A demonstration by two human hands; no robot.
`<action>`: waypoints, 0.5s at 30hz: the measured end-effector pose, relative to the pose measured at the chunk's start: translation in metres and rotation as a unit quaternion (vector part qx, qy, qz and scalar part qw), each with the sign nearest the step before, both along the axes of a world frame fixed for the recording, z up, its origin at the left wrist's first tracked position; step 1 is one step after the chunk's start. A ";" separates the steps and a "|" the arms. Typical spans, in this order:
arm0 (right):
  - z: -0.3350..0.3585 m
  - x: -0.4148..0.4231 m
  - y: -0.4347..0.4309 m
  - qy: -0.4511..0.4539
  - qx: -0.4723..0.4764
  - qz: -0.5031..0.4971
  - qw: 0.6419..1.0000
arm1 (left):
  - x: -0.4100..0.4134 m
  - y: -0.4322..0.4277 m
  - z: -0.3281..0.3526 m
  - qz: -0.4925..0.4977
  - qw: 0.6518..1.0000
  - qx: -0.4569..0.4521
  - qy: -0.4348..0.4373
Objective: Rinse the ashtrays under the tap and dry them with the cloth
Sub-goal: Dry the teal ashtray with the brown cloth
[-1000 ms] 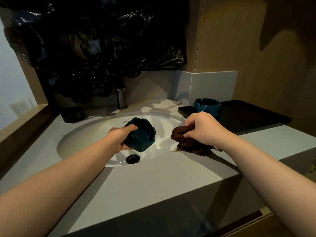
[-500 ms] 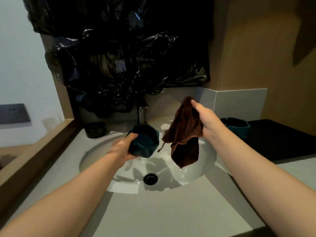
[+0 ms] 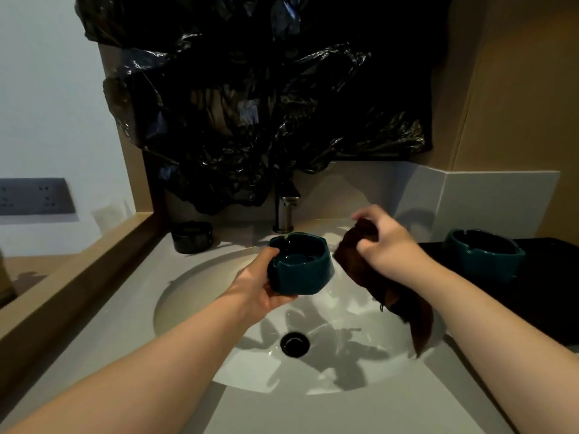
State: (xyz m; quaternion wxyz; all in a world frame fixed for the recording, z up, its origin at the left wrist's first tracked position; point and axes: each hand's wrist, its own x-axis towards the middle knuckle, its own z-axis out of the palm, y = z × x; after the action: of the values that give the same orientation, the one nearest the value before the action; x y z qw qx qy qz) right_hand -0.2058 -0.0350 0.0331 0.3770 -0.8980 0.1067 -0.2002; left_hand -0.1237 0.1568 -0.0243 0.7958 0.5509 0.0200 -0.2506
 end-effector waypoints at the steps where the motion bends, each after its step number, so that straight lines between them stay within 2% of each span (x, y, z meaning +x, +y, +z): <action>1: 0.000 -0.002 0.009 0.009 -0.113 0.045 0.993 | 0.000 0.001 0.000 0.004 1.000 0.001 -0.002; 4: -0.006 -0.007 0.033 0.052 -0.336 0.133 0.931 | -0.003 0.003 0.002 0.009 1.000 0.010 -0.018; 7: -0.015 -0.002 0.042 0.035 -0.456 0.104 0.883 | -0.005 0.005 0.006 0.011 1.000 0.000 -0.021; 11: -0.020 0.000 0.044 -0.045 -0.521 0.075 0.849 | -0.004 0.008 0.013 -0.006 0.999 0.009 -0.044; 13: -0.021 0.001 0.041 -0.056 -0.516 0.086 0.851 | -0.004 0.009 0.017 -0.031 0.997 0.019 -0.062; 15: -0.020 0.001 0.036 -0.055 -0.487 0.095 0.867 | -0.002 0.011 0.020 -0.073 0.990 0.058 -0.101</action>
State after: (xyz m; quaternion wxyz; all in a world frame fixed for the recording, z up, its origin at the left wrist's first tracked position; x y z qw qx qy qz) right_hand -0.2050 0.0014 0.0134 -0.0854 -0.9609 -0.1109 -0.2390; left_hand -0.1252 0.1681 -0.0045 0.7402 0.6185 -0.0865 -0.2493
